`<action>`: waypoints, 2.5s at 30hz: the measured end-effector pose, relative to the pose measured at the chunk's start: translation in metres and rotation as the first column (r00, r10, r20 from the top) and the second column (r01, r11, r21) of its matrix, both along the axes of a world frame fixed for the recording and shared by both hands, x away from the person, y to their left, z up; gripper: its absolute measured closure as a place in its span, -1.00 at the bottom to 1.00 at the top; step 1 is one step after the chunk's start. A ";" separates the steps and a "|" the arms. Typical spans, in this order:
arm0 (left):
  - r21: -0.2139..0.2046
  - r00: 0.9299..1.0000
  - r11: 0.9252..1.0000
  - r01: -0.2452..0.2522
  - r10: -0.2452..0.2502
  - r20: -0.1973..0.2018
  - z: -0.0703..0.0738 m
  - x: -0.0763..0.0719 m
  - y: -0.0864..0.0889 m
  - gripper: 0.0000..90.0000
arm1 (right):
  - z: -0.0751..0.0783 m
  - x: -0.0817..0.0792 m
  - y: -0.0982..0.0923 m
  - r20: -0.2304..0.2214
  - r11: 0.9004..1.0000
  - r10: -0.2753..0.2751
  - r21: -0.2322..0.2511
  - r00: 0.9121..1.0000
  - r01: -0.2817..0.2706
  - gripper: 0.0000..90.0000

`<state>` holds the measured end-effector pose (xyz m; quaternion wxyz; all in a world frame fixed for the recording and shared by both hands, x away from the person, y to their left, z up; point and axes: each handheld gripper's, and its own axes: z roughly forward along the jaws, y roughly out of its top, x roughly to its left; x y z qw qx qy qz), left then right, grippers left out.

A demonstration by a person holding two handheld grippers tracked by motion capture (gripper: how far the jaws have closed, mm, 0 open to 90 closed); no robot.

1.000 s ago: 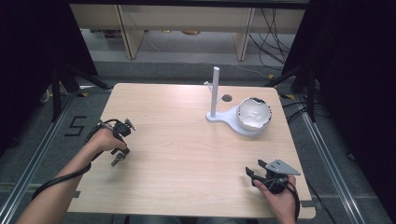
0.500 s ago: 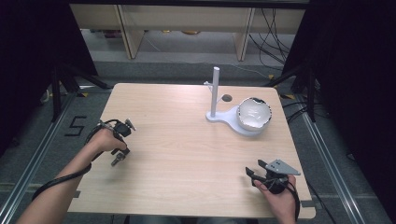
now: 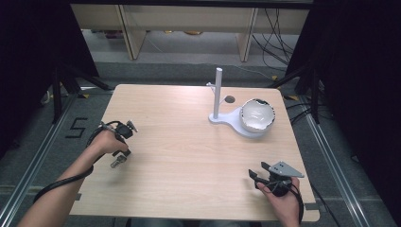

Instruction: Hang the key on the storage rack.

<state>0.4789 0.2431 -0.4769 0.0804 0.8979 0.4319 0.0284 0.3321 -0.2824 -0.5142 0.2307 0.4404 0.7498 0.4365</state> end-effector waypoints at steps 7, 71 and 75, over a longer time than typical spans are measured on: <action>-0.017 0.999 1.000 -0.022 0.023 0.035 0.003 -0.003 0.001 0.98 | 0.000 -0.001 0.000 -0.008 1.000 -0.010 0.004 1.000 0.010 -0.15; -0.573 0.663 0.815 0.086 0.383 0.643 0.086 -0.001 -0.060 0.98 | 0.001 -0.003 0.001 -0.016 1.000 -0.025 0.015 1.000 0.026 -0.14; -0.573 0.659 0.815 0.094 0.381 0.649 0.085 0.003 -0.068 0.98 | 0.001 -0.004 0.001 -0.024 0.999 -0.031 0.022 0.999 0.032 -0.14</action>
